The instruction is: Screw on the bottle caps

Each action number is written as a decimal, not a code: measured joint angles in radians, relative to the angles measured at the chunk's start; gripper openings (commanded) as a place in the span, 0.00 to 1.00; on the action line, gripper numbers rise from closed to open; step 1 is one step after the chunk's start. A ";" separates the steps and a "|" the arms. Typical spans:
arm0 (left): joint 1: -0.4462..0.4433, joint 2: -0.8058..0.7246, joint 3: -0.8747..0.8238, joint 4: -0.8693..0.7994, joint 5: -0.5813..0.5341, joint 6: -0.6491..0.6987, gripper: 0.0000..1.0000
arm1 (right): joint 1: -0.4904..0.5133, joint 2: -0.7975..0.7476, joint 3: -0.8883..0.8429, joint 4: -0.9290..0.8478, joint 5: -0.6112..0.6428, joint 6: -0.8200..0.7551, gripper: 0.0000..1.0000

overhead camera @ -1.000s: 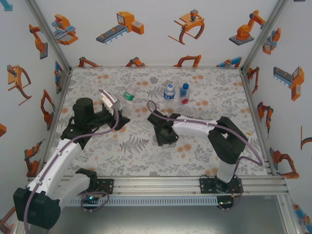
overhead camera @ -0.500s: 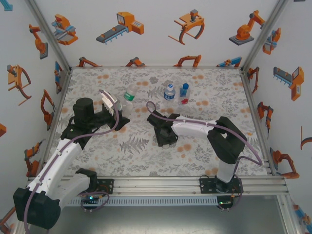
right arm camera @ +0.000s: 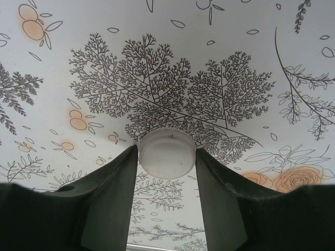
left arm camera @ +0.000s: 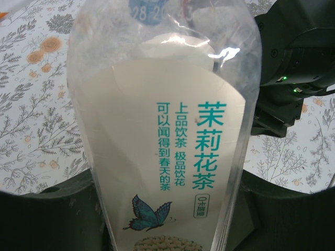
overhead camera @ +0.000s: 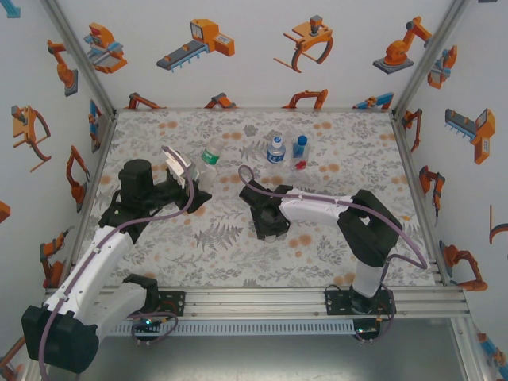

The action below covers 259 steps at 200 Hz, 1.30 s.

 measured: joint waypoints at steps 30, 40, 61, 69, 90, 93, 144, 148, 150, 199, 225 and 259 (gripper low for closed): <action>0.000 0.000 0.000 0.000 0.000 0.000 0.00 | 0.000 0.000 0.000 0.000 -0.002 0.000 0.46; 0.000 0.000 0.000 0.000 0.000 0.000 0.00 | 0.000 0.000 0.000 0.000 -0.002 0.000 0.46; 0.000 0.000 0.000 0.000 0.000 0.000 0.00 | 0.000 0.000 0.000 0.000 -0.002 0.000 0.44; 0.000 0.000 0.000 0.000 0.000 0.000 0.00 | 0.000 0.000 0.000 0.000 -0.003 0.000 0.43; 0.000 0.000 0.000 0.000 0.000 0.000 0.00 | 0.001 0.000 0.002 -0.001 -0.003 0.000 0.39; 0.000 0.000 0.000 0.000 0.000 0.000 0.00 | 0.001 0.000 0.002 -0.001 -0.002 0.000 0.38; 0.000 0.024 0.000 0.000 0.029 0.010 0.00 | 0.001 -0.080 -0.001 0.002 0.007 -0.019 0.33; -0.001 0.028 0.000 0.000 0.035 0.012 0.00 | 0.001 -0.096 -0.001 0.003 0.011 -0.024 0.32; -0.002 0.029 0.001 0.000 0.038 0.013 0.00 | 0.001 -0.106 -0.002 0.004 0.012 -0.028 0.31; -0.052 0.044 0.021 -0.030 0.097 0.074 0.00 | 0.001 -0.395 -0.049 0.080 0.049 -0.171 0.21; -0.108 0.042 0.064 -0.084 0.107 0.135 0.00 | 0.001 -0.542 -0.084 0.146 0.040 -0.282 0.17; -0.174 0.014 0.081 -0.151 0.124 0.236 0.00 | 0.001 -0.707 -0.114 0.227 -0.001 -0.444 0.16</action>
